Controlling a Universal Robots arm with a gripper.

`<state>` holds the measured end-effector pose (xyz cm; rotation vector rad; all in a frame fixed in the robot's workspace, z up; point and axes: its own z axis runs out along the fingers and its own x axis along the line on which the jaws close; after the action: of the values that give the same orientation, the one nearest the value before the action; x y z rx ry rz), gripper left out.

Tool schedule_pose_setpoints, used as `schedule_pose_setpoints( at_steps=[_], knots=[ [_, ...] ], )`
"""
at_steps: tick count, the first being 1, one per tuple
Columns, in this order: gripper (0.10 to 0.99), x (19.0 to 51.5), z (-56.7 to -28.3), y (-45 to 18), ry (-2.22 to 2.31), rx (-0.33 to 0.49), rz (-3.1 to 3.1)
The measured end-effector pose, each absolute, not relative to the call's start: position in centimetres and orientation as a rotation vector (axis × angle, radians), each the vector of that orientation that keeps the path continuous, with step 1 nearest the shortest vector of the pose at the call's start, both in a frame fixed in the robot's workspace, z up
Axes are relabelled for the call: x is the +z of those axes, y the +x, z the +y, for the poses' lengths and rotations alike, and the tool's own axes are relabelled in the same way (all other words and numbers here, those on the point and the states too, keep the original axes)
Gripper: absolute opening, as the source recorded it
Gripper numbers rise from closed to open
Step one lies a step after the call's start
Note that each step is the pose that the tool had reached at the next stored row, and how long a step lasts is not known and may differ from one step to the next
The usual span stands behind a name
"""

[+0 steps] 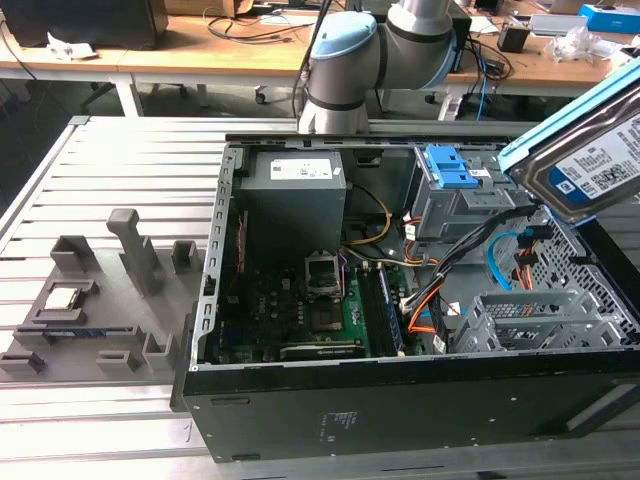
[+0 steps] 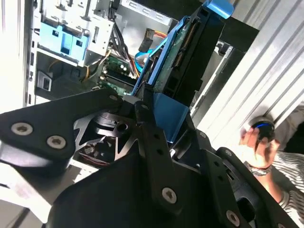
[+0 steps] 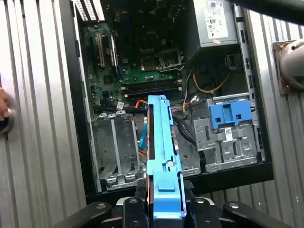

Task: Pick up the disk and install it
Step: 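Pick up the disk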

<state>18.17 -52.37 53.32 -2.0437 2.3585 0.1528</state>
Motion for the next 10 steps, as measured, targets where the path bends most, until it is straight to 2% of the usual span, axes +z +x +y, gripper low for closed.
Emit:
schedule_pose_setpoints(
  at_steps=[6, 10],
  knots=[
    [0.369, 52.1, -52.4, 21.4, -2.065, 0.163, 2.353],
    [0.369, 51.6, -52.4, 23.0, -2.101, 0.137, 2.347]
  ],
)
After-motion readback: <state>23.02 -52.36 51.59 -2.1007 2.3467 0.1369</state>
